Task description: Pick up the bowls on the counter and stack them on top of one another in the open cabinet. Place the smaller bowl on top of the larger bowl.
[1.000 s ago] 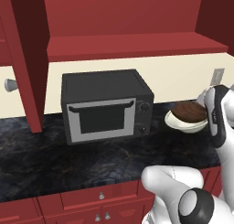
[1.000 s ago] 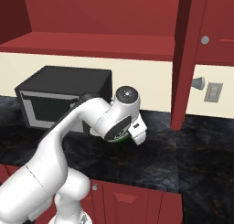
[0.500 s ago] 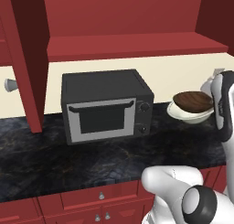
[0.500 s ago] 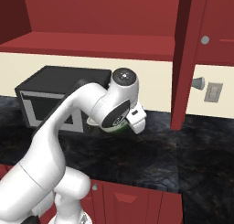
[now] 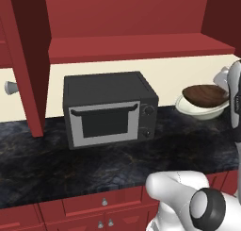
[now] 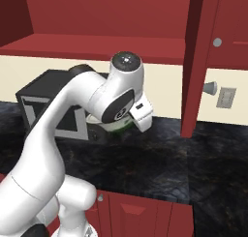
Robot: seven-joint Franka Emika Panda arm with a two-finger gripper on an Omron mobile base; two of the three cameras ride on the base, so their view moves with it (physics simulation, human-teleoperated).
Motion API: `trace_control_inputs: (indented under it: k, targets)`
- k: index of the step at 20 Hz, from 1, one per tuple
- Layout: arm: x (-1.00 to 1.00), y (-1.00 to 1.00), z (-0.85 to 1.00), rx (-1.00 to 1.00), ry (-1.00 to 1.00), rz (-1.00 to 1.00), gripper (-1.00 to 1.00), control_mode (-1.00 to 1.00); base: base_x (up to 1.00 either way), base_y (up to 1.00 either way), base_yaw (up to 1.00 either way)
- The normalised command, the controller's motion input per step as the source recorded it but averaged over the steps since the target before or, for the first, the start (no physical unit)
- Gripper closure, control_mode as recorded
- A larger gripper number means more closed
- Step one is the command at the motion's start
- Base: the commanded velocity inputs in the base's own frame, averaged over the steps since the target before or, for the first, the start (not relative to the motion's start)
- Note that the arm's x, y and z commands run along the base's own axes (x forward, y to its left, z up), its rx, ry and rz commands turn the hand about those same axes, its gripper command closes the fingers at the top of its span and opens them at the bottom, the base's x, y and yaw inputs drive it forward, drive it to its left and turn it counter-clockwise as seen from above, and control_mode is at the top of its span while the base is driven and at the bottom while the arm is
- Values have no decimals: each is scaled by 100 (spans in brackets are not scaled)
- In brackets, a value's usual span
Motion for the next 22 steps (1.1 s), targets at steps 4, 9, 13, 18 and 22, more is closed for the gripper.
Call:
trace_control_inputs:
  k: [4,9,13,18,22]
  targets:
    - [-28,5,49,1,0,0,100,-100,0,0,0]
    - [-25,12,47,1,0,0,100,-100,0,0,0]
    - [-23,10,46,1,-2,0,100,-100,0,0,0]
    - [-16,16,47,1,-4,0,100,-100,0,0,0]
    - [-12,15,40,1,-9,0,100,-100,0,0,0]
